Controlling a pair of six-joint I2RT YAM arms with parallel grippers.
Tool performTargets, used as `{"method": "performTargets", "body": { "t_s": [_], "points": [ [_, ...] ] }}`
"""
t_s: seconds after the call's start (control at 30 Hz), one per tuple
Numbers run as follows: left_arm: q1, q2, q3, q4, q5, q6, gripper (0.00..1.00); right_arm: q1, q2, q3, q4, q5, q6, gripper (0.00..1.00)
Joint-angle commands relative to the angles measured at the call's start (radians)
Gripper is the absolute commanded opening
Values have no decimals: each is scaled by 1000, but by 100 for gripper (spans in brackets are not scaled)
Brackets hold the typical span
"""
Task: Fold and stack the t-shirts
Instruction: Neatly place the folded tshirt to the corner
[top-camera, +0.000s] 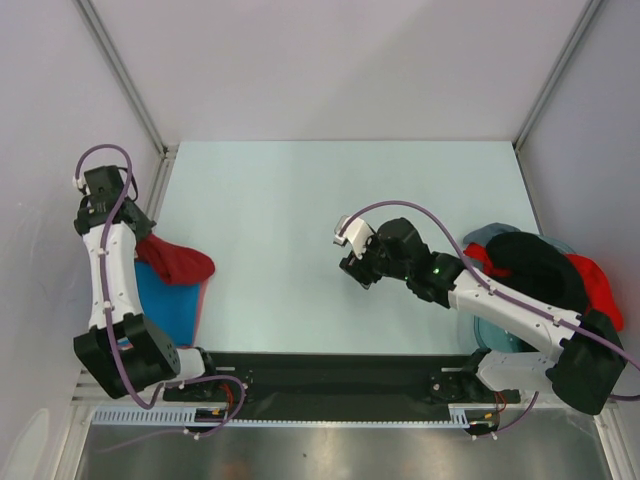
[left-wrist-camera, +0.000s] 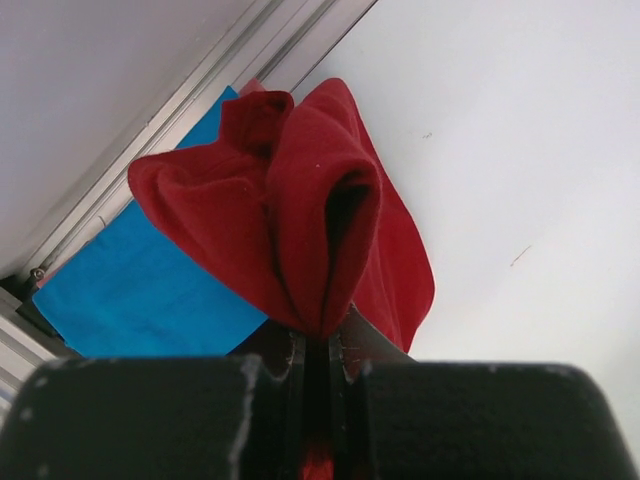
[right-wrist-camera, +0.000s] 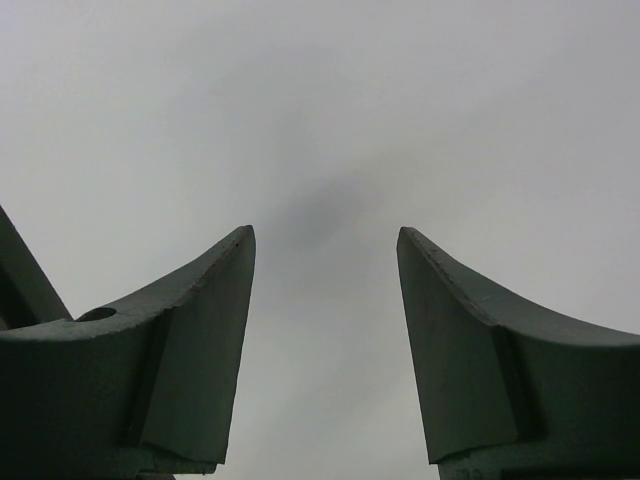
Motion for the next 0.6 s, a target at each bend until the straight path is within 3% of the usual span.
{"method": "performTargets", "body": {
  "t_s": [0.0,0.23,0.57],
  "points": [
    [14,-40,-6,74,29,56,0,7,-4,14,9,-9,12,63],
    [37,-68,-61,57,-17,34,0,10,-1,22,2,-1,3,63],
    [184,-111,-223,17,-58,-102,1,12,-1,27,-3,-1,6,63]
  ]
}}
